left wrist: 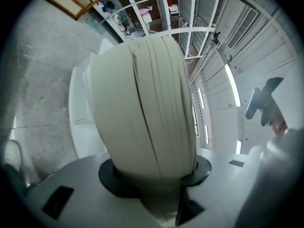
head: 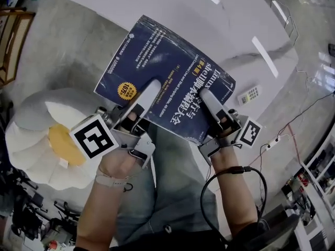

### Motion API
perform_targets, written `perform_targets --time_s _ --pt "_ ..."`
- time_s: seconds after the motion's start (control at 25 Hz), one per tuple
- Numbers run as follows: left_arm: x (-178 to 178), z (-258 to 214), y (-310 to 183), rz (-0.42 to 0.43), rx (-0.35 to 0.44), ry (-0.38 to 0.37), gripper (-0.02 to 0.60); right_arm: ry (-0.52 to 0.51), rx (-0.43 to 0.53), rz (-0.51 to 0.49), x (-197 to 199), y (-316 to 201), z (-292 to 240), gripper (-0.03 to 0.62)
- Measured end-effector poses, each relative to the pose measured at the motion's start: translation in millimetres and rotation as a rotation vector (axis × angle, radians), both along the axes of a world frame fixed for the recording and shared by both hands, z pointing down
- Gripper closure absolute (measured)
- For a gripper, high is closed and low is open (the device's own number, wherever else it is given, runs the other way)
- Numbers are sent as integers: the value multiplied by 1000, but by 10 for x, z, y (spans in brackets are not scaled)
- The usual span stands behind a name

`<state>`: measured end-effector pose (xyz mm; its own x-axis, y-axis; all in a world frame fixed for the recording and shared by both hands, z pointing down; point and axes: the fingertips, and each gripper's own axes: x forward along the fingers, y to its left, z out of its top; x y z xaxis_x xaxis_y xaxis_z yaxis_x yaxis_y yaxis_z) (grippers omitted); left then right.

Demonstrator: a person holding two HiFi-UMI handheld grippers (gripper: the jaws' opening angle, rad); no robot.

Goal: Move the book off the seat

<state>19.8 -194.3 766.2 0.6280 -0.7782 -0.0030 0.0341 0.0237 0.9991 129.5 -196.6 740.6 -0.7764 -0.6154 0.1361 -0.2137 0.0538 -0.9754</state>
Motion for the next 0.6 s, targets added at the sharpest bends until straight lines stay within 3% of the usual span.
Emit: perform_targets --time_s 0.2,0.36,0.6 --pt "73 36 -29 -71 69 91 396 95 80 -75 21 -89 -62 422" --pt "43 51 30 -46 28 57 396 88 57 -59 1 -18 -18 422" --pt "55 66 26 -54 59 71 396 139 65 -92 -14 -44 -19 422"
